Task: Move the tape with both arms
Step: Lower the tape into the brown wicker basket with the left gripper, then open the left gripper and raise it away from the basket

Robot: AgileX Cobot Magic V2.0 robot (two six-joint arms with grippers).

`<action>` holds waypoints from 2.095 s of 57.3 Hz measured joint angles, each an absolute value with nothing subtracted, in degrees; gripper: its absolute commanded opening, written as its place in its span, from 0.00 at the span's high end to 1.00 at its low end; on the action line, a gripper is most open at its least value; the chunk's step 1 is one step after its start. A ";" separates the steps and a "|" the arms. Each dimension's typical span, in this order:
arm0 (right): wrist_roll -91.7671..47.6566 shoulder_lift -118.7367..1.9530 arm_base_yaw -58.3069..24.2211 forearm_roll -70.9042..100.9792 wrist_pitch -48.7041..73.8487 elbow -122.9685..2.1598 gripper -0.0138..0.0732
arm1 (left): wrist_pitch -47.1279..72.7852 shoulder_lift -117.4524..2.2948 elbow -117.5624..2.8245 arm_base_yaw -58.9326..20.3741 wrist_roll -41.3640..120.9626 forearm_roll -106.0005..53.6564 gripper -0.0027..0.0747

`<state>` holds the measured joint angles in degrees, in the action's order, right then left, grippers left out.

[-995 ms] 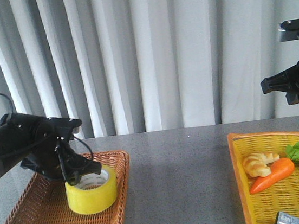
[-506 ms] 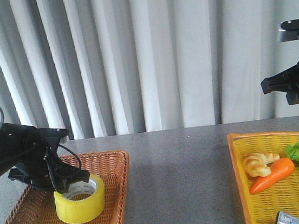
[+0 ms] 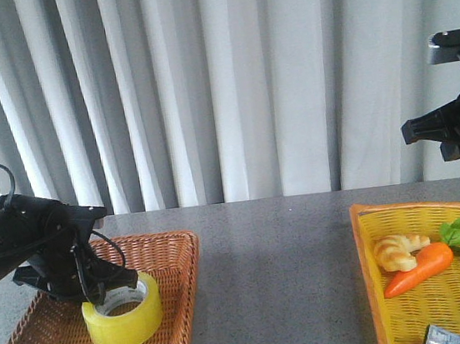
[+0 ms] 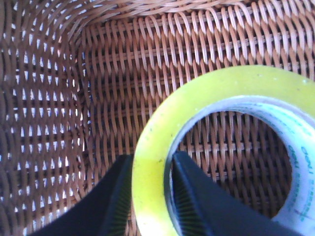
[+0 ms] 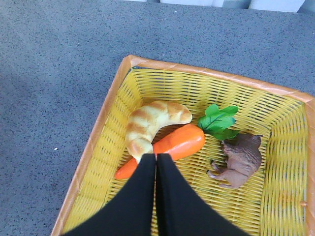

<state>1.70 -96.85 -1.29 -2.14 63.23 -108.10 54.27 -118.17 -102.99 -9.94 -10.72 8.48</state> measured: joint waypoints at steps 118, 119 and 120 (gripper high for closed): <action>1.70 -96.85 -1.29 -2.14 63.23 -108.10 0.85 | 56.19 -96.81 -119.87 -16.34 -6.48 9.87 0.97; 1.70 -96.85 -1.29 -2.14 63.23 -108.10 0.85 | 56.19 -96.80 -119.87 -16.34 -6.48 9.87 0.97; 1.70 -96.85 -1.29 -2.14 63.23 -108.10 0.85 | 56.19 -96.80 -119.87 -16.34 -6.48 9.74 0.97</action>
